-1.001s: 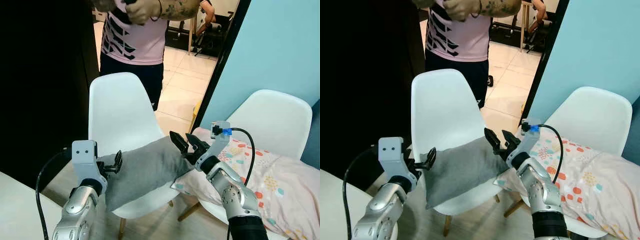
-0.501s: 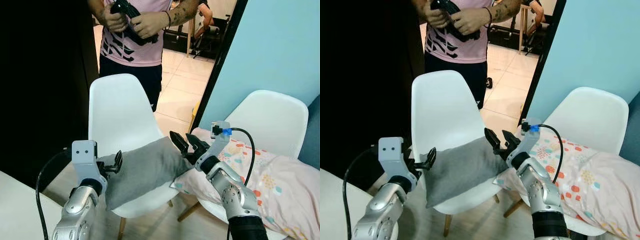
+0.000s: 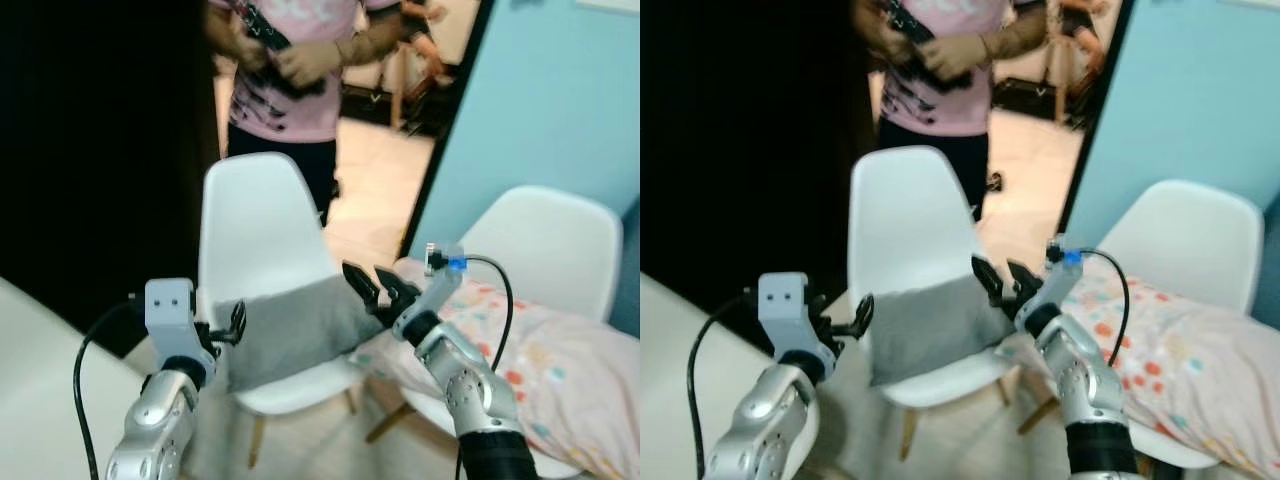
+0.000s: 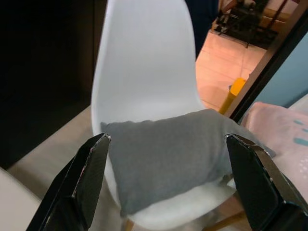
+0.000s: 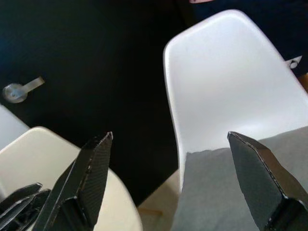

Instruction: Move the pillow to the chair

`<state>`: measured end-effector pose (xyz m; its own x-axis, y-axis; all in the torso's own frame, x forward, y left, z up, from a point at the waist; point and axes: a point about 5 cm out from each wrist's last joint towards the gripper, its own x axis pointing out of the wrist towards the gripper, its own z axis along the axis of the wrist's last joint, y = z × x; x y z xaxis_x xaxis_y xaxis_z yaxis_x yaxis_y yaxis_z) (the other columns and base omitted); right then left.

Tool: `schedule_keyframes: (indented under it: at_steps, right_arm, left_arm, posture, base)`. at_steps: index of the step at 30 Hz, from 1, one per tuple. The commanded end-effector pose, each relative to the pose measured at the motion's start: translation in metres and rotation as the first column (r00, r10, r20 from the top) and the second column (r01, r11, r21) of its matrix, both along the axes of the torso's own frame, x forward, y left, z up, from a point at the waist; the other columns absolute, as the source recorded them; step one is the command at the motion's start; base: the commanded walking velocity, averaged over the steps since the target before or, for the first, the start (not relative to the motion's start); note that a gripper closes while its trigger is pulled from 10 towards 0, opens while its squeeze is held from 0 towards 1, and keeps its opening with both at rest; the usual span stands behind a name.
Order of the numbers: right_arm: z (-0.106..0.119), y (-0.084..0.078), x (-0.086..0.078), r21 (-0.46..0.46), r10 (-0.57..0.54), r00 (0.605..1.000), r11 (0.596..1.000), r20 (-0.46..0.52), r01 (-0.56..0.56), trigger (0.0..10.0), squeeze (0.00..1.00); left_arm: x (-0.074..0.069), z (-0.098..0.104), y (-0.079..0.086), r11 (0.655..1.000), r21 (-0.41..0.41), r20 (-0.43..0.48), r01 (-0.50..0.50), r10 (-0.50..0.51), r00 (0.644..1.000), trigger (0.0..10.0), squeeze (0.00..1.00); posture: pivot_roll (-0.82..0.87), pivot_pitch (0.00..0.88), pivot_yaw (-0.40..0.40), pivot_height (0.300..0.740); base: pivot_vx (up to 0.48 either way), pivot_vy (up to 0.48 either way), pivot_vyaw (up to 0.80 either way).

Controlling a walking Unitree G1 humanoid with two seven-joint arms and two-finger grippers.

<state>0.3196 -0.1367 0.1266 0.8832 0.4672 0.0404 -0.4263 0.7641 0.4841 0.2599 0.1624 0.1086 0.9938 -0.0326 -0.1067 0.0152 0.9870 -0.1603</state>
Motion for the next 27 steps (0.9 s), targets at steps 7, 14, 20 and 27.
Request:
schedule_keyframes:
  at_steps: [7,14,20,27]
  right_arm:
    - [0.0019,-0.0048,0.0002,0.006,-0.014,1.0,1.0,-0.001,0.014,10.0,0.0]
    - [0.0016,-0.0048,0.0002,0.005,-0.014,1.0,1.0,-0.006,0.014,10.0,0.0]
    - [0.0013,-0.0042,0.0005,0.005,-0.014,1.0,1.0,-0.007,0.014,10.0,0.0]
    - [0.0016,-0.004,0.0003,0.005,-0.016,1.0,1.0,-0.006,0.016,10.0,0.0]
  left_arm:
    - [0.0011,-0.0011,-0.003,1.0,-0.015,-0.008,0.003,-0.004,1.0,10.0,0.0]
    - [0.001,-0.0012,-0.0029,1.0,-0.017,-0.009,0.004,-0.005,1.0,10.0,0.0]
    - [0.0012,-0.0015,-0.002,1.0,-0.017,-0.009,0.004,-0.004,1.0,10.0,0.0]
    - [0.0012,0.0004,-0.0009,1.0,-0.031,0.002,-0.004,0.004,1.0,10.0,0.0]
  posture:
    - [0.01,0.0,-0.109,0.74]
    - [0.01,0.0,-0.108,0.74]
    - [0.01,0.0,-0.109,0.74]
    - [0.01,0.0,-0.105,0.74]
  base:
    - [-0.276,0.0,0.0]
    - [-0.277,0.0,0.0]
    - [-0.277,0.0,0.0]
    - [-0.04,0.0,0.0]
